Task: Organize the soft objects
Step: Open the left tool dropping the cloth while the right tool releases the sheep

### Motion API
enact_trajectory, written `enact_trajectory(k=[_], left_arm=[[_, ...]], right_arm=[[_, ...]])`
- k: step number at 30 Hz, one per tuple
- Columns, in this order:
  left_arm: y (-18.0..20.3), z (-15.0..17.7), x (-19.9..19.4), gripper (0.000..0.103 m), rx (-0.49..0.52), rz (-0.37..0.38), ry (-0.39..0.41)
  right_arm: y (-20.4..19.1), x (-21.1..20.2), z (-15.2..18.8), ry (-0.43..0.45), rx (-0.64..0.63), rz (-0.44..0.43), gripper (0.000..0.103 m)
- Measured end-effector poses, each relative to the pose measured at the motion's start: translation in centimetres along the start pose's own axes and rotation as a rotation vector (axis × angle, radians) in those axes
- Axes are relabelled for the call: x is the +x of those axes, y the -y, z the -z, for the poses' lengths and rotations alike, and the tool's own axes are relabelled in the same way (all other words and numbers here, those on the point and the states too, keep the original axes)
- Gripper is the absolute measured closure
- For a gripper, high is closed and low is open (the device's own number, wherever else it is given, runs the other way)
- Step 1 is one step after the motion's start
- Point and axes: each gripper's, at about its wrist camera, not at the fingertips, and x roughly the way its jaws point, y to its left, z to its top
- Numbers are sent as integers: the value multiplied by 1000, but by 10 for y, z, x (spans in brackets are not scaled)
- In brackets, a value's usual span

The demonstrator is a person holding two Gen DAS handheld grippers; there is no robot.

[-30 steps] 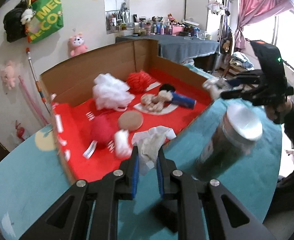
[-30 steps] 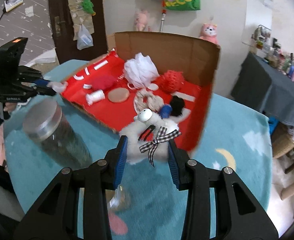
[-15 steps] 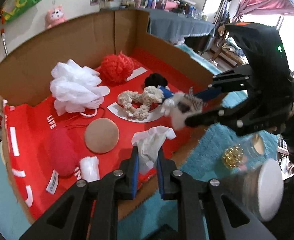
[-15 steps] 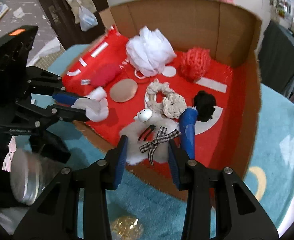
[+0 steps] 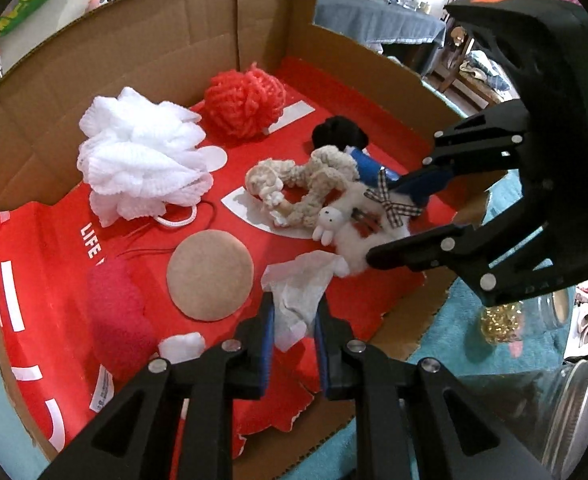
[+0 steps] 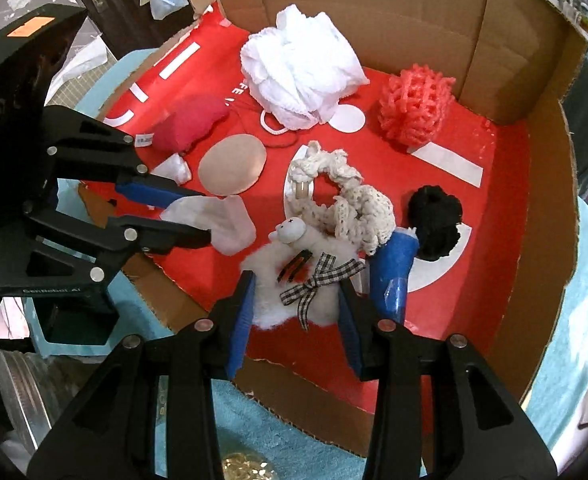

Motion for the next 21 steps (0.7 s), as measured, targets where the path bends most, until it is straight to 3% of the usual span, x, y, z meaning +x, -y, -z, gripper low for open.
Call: enact_trajectory(k=[10, 12, 15, 19, 21], left_arm=[[-4, 4, 4, 68, -25, 4, 8], [-4, 5, 0, 56, -34, 7, 18], [-3, 11, -10, 48, -50, 2, 42], [-2, 17, -26, 39, -98, -8, 75], [-2, 19, -35, 23, -137, -31, 99]], right_arm=[[-3, 6, 0, -34, 1, 24, 62], [-5, 7, -1, -33, 2, 32, 59], [-10, 5, -1, -16, 11, 43, 47], [-14, -4, 1, 7, 28, 80, 46], [-13, -13, 4, 27, 63, 92, 44]])
